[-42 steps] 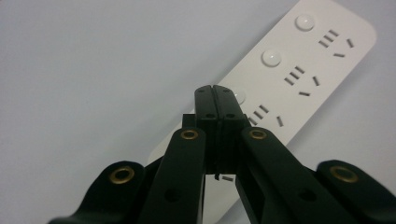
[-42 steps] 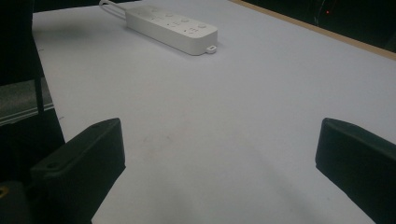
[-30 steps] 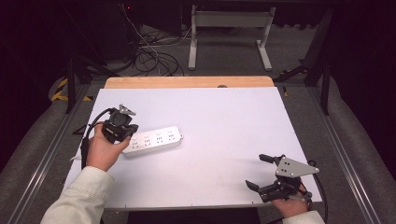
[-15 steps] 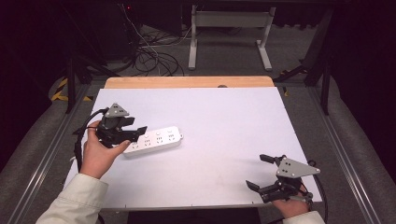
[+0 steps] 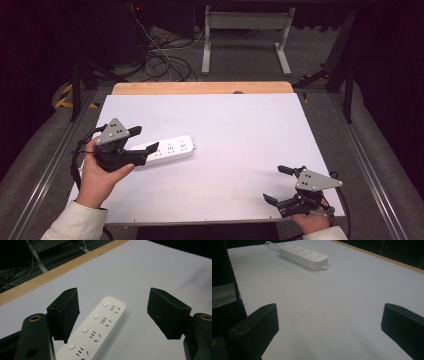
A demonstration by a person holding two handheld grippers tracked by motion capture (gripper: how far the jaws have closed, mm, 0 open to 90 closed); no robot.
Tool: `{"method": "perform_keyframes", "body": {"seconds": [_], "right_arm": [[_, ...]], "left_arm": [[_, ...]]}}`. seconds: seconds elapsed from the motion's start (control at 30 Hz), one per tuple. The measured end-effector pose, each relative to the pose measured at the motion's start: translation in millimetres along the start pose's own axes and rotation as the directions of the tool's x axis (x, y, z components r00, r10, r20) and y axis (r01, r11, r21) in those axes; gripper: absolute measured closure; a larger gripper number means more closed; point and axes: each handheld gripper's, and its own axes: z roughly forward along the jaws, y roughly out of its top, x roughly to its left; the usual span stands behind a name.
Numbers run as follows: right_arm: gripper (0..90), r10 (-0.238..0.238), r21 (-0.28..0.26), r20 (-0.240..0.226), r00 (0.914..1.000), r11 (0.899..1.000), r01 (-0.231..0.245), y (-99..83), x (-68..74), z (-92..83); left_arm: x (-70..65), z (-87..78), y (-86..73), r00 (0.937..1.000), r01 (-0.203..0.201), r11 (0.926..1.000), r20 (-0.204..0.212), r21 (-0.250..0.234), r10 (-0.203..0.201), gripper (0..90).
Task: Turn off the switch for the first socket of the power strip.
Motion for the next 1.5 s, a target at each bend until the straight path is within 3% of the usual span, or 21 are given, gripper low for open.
{"method": "perform_keyframes", "body": {"seconds": [0.27,0.57,0.63,0.77,0.87,1.13,1.5], "right_arm": [[1.7,-0.005,0.000,-0.001,1.0000,1.000,0.005,0.3,0.7,-0.5],[1.7,-0.007,-0.002,-0.005,1.0000,1.000,0.007,0.4,1.1,-0.5],[1.7,-0.006,-0.002,-0.007,1.0000,1.000,0.006,0.4,1.1,-0.4],[1.4,0.001,-0.015,-0.020,0.9998,1.000,-0.001,0.6,0.9,-1.1],[1.2,0.007,-0.027,-0.024,0.9997,1.000,-0.007,0.7,0.7,-2.1],[0.9,0.002,-0.024,-0.035,0.9994,1.000,-0.002,0.9,1.5,-1.6],[0.6,0.006,-0.027,-0.046,0.9989,1.000,-0.008,0.6,1.3,-1.4]], "left_arm": [[-19.0,-6.2,-12.8,0.9963,-0.036,0.9948,0.074,-0.095,0.044,21.0],[-39.8,-1.3,-35.5,0.9910,-0.063,0.9848,0.106,-0.162,0.081,19.7],[-42.7,-0.7,-39.7,0.9911,-0.077,0.9822,0.094,-0.172,0.094,20.1],[-45.9,2.3,-49.3,0.9894,-0.067,0.9799,0.114,-0.188,0.090,20.1],[-47.1,6.7,-58.3,0.9889,-0.053,0.9813,0.127,-0.185,0.077,20.1],[-48.0,17.0,-80.5,0.9865,-0.063,0.9803,0.137,-0.187,0.090,19.6],[-46.0,35.4,-96.5,0.9853,-0.051,0.9921,0.156,-0.114,0.069,20.0]]}}
